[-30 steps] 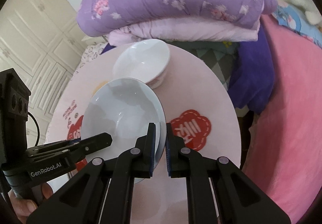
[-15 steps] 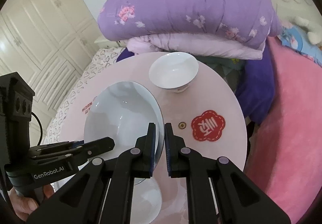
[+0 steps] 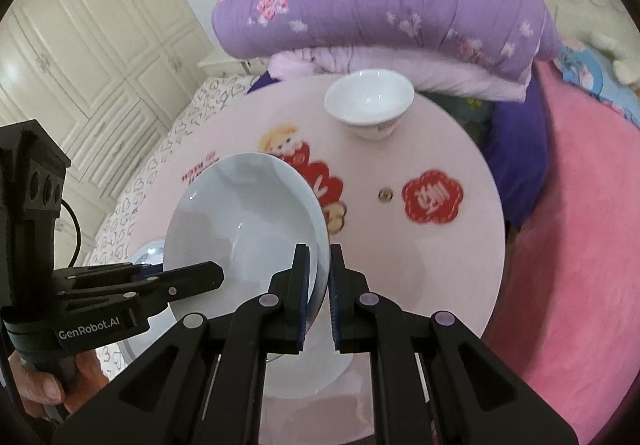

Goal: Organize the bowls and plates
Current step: 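Carry both gripped bowls toward the placed bowls and plates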

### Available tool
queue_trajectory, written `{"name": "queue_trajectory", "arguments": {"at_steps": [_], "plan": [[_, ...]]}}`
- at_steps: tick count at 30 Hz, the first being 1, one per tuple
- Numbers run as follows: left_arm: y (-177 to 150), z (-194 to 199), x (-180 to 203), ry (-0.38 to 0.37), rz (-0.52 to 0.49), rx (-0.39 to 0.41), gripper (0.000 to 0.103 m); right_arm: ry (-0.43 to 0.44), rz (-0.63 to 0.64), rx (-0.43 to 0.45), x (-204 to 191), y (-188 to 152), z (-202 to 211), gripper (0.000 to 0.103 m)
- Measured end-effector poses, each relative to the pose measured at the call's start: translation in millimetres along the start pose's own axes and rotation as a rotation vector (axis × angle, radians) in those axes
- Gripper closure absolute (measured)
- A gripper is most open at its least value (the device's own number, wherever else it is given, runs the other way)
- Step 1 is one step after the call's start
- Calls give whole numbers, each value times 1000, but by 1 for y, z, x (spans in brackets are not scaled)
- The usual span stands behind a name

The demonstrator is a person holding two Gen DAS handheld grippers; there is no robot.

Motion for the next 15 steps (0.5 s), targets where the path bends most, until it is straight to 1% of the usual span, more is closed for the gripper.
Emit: {"name": "queue_trajectory", "arguments": {"at_steps": [4, 8, 15], "plan": [[-15, -4, 0, 22, -17, -37, 92, 6, 0, -34, -3, -18, -4, 94], [-20, -9, -1, 40, -23, -52, 93, 13, -3, -68, -5, -33, -11, 94], [-31, -23, -7, 80, -41, -85, 93, 25, 7, -118, -7, -45, -21, 94]]}}
Point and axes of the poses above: each gripper's, at about its wrist camera, not at the fingertips, and z roughly against the way its jaws point, x to its right, y to its top, the point moved 9 cm from there along -z, roughly the way its jaws point, and after that the axes turned 8 degrees about z, right-handed, at the moved point
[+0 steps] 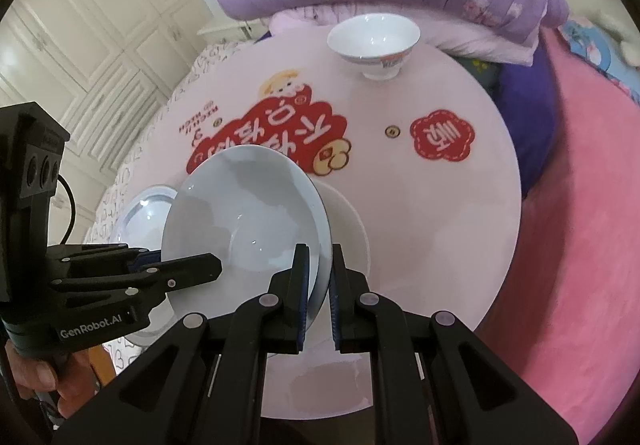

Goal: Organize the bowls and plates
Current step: 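Carry both gripped bowls toward the placed bowls and plates, then lower the bowls onto the placed bowls and open both grippers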

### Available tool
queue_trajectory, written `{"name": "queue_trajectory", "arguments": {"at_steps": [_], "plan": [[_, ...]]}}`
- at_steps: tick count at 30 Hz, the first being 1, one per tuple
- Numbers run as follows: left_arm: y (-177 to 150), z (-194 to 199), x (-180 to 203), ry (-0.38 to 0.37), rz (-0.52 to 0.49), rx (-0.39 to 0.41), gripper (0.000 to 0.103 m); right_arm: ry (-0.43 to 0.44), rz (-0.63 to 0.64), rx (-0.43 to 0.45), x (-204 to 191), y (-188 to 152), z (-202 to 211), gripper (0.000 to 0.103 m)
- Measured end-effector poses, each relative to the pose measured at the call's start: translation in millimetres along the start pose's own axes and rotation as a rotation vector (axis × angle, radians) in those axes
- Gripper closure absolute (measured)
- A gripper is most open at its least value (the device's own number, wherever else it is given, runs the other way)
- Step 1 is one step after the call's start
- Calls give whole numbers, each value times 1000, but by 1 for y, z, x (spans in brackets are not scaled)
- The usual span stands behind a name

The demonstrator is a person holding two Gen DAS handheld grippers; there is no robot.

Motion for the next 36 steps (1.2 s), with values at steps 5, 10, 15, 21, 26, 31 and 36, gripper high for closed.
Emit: {"name": "queue_trajectory", "arguments": {"at_steps": [5, 10, 15, 21, 26, 31, 36], "plan": [[-2, -8, -2, 23, -11, -3, 92, 6, 6, -33, -1, -5, -8, 91], [-5, -18, 0, 38, -39, -10, 91, 8, -1, -58, 2, -10, -13, 91], [-3, -23, 3, 43, -53, 0, 86, 3, -4, -66, 5, -10, -14, 90], [-2, -26, 5, 14, -54, -23, 74, 20, -13, -79, 6, -9, -16, 88], [0, -28, 11, -36, -30, -70, 50, 37, -6, -95, 2, -8, -17, 83], [9, -28, 11, -102, 39, -122, 44, 62, -23, -111, 2, -7, -20, 72], [17, -26, 8, -135, 80, -154, 36, 62, -21, -110, 1, -4, -17, 67]]}}
Point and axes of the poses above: each gripper's, at about its wrist camera, not at the fingertips, and z roughly against the way its jaws point, x to its right, y to its top, the point moved 9 cm from there along -z, roughly the way its jaws point, and after that the axes turned 8 degrees about z, right-handed, at the moved point
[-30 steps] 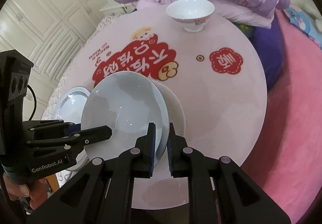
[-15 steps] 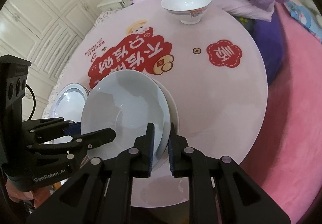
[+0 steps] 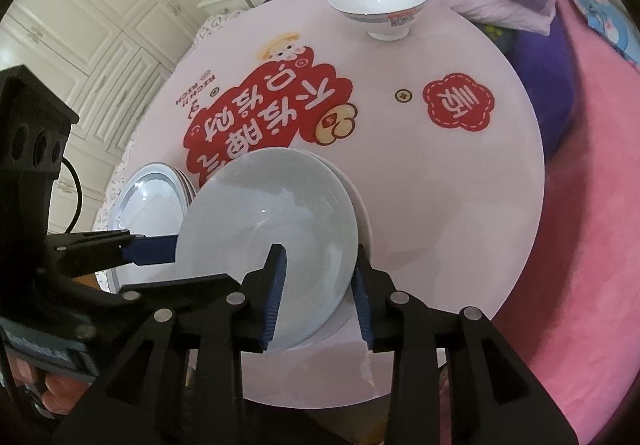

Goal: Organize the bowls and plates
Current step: 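Lower the bowls onto the placed bowls and open both grippers, then move both open grippers toward the last white bowl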

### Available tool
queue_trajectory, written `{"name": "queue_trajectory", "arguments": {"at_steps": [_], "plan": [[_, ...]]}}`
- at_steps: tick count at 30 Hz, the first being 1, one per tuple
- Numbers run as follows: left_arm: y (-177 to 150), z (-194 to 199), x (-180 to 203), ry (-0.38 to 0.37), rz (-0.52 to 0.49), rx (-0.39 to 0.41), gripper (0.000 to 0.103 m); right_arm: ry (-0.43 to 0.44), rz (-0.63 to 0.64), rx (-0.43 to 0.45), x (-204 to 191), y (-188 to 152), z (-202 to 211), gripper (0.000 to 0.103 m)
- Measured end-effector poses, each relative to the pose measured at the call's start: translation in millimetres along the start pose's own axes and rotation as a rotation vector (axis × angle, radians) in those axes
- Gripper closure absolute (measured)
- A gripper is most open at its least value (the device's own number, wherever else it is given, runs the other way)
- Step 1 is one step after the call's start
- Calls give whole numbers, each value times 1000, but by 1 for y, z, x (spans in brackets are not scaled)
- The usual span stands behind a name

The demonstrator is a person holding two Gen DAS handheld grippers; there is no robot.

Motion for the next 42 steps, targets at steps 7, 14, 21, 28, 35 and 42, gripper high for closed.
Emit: {"name": "queue_trajectory", "arguments": {"at_steps": [7, 14, 21, 28, 35, 42], "plan": [[2, 3, 0, -1, -2, -14, 29, -34, -1, 28, 4, 3, 9, 48], [7, 19, -17, 31, 27, 51, 1, -23, -15, 54, 13, 5, 15, 39], [19, 38, -35, 132, 7, 195, 1, -13, -55, 165, 24, 22, 25, 0], [33, 69, -36, 217, -4, 397, 1, 0, -83, 250, 34, 43, 38, 0], [41, 93, -23, 211, -16, 505, 1, -11, -92, 298, 42, 67, 51, 0], [70, 106, -21, 200, -1, 565, 1, -43, -94, 345, 57, 98, 67, 0]]}}
Point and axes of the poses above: each gripper's, at about its wrist camera, not at the fingertips, and z roughly against the way its jaws point, x to its right, y to its top, the point moved 9 cm from there along -z, roughly the way its jaws point, and after that the axes turned 8 degrees about z, right-handed, at the moved point
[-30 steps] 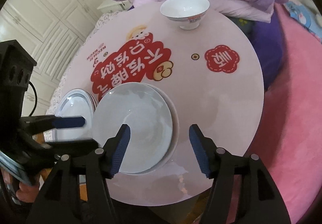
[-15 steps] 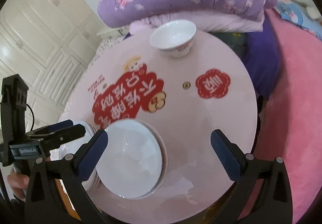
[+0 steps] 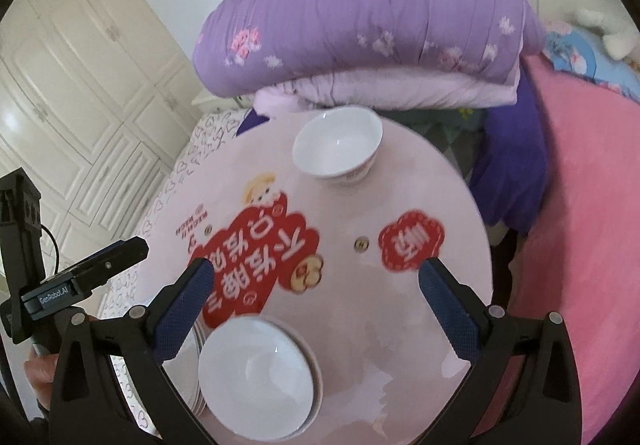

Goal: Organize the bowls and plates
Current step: 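Move both open grippers toward the last white bowl, then close the left gripper on the white bowl rim while the right gripper grips it too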

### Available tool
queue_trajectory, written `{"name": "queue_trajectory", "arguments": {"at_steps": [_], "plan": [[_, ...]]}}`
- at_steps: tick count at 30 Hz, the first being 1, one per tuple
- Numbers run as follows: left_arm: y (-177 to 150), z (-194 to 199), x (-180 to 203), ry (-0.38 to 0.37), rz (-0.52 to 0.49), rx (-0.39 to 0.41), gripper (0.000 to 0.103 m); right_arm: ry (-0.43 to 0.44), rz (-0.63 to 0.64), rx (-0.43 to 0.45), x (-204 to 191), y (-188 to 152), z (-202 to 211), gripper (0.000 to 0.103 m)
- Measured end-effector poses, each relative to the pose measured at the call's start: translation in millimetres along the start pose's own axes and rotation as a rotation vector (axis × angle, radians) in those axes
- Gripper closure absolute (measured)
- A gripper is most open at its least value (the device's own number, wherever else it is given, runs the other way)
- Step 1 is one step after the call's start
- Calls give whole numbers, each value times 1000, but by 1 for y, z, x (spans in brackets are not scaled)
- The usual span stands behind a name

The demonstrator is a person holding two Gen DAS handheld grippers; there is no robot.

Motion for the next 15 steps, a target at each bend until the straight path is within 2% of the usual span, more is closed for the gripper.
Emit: {"name": "queue_trajectory", "arguments": {"at_steps": [8, 15], "plan": [[35, -33, 7, 5, 28, 1, 1, -32, -25, 22, 28, 44, -14, 0], [62, -86, 20, 13, 41, -60, 1, -44, -66, -18, 57, 67, -50, 0]]}}
Point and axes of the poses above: each gripper's, at about its wrist camera, not at the fingertips, and z roughly against the way its jaws point, x to its right, y to its top, the point moved 9 cm from there along -z, roughly the way its jaws point, and after that the axes turned 8 degrees about z, right-handed, at the moved point
